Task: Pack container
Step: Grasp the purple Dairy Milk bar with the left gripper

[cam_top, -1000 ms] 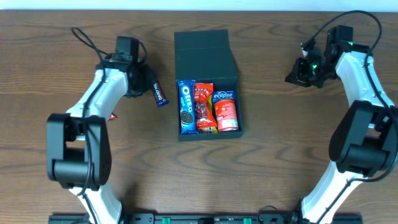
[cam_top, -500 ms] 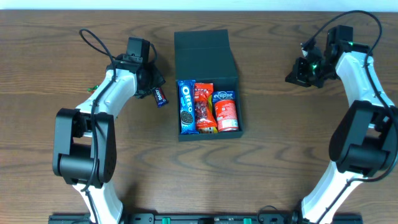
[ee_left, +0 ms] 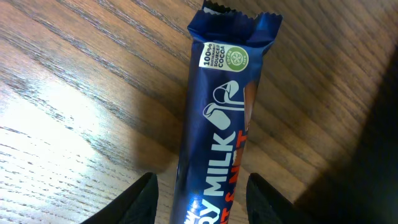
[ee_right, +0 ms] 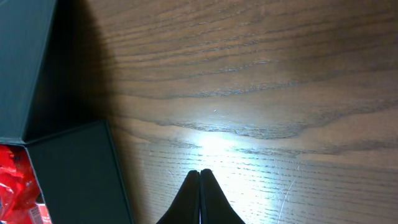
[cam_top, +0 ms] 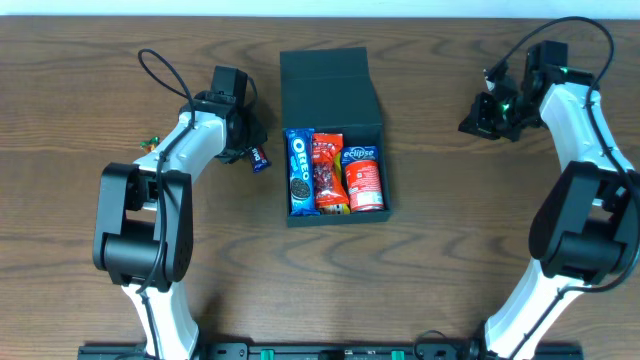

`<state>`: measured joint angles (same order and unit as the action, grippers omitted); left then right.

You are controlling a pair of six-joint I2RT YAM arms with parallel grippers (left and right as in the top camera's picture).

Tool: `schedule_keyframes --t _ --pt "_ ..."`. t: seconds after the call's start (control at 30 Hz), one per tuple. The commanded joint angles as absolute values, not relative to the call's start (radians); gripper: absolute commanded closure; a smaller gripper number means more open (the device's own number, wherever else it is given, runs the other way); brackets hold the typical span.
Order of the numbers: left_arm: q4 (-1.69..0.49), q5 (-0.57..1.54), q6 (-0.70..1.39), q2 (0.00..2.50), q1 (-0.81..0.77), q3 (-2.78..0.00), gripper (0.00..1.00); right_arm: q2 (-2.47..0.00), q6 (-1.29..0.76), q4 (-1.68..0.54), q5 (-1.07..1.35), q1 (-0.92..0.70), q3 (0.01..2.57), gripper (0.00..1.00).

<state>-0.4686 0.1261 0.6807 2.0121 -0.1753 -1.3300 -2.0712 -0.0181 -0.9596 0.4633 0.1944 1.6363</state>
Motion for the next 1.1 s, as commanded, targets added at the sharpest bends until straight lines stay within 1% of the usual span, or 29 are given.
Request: schedule_keyframes --t 0.0,0.3,0.47,0.67,1.07 --pt "-0.469 0.124 0.672 2.038 -0.181 -1.324 0.53 -2.070 -0.029 -0.960 0.476 0.195 1.651 0.98" --pt "-0.464 0.123 0.650 2.041 -0.184 -1.325 0.53 -2.070 -0.029 -0.959 0.476 0.195 1.651 0.98" --pt "-0.464 0.123 0.642 2.041 -0.184 -1.325 0.54 -2.070 -0.029 -0.959 0.476 0.195 1.651 0.98" --pt "-0.467 0.123 0.627 2.043 -0.184 -1.325 0.52 -2.070 -0.029 -0.959 0.476 0.195 1.651 0.98" --pt "-0.475 0.135 0.623 2.071 -0.184 -1.331 0.52 -2.070 -0.029 -0.962 0.476 0.195 1.651 0.98"
